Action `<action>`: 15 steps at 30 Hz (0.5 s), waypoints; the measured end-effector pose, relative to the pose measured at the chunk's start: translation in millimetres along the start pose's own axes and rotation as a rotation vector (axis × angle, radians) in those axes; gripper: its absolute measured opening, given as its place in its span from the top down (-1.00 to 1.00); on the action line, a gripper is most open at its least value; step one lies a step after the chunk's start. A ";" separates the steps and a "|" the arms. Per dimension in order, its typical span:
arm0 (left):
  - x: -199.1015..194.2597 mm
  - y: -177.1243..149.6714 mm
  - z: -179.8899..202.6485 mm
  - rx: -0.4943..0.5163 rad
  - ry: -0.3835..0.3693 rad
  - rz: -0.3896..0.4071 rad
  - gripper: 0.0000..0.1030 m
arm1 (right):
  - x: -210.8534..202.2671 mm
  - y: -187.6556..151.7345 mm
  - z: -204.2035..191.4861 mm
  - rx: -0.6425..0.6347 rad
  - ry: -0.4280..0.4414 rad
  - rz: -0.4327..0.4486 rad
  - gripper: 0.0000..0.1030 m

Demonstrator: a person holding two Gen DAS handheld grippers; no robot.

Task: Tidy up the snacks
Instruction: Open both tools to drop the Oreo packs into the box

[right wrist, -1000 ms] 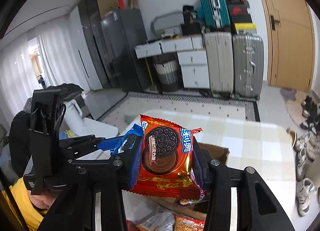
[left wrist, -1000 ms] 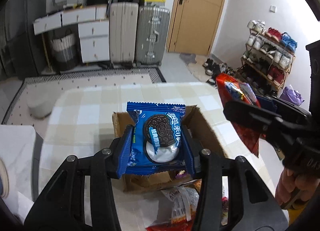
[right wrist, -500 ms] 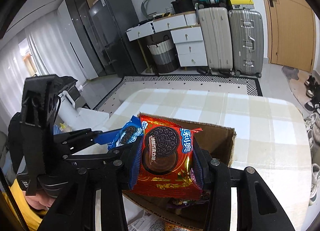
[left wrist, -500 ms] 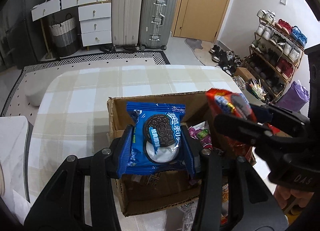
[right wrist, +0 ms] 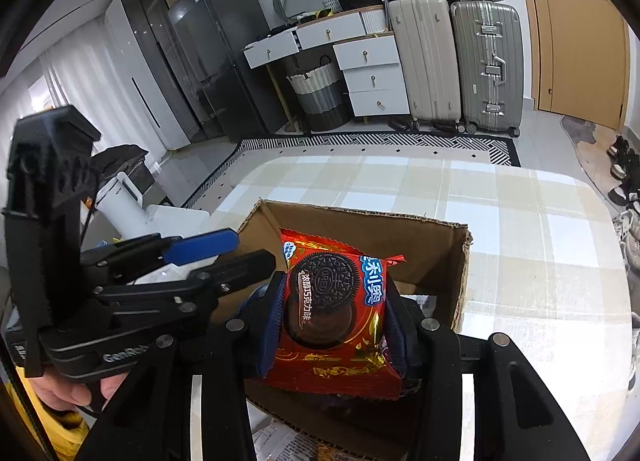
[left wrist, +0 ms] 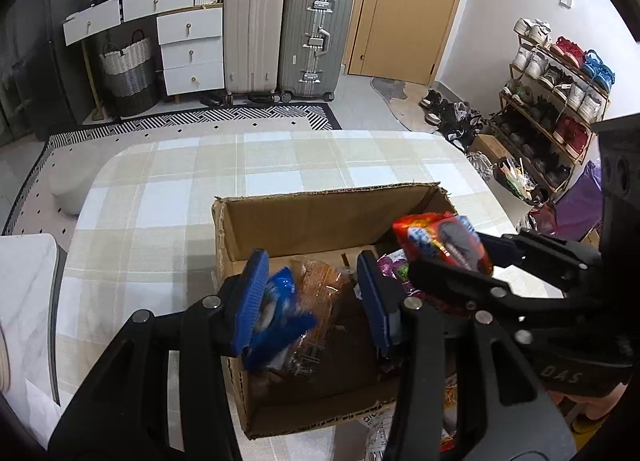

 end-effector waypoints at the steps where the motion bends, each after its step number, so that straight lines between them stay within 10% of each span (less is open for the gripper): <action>1: -2.0 0.1 -0.5 0.002 0.010 0.002 0.15 | 0.7 -0.9 0.0 -0.002 -0.001 -0.004 0.13; 15: -33.5 -7.8 -3.7 0.001 0.068 0.020 -0.25 | -12.6 0.1 -11.3 -0.013 -0.004 0.023 0.12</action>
Point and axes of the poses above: each gripper's, at about its wrist camera, not at the fingertips, and x roughly the way its jaws point, z to its right, y to its top, the point moved 3 cm from there along x, roughly the way its jaws point, and after that the axes turned 8 degrees about x, right-handed, at the moved point
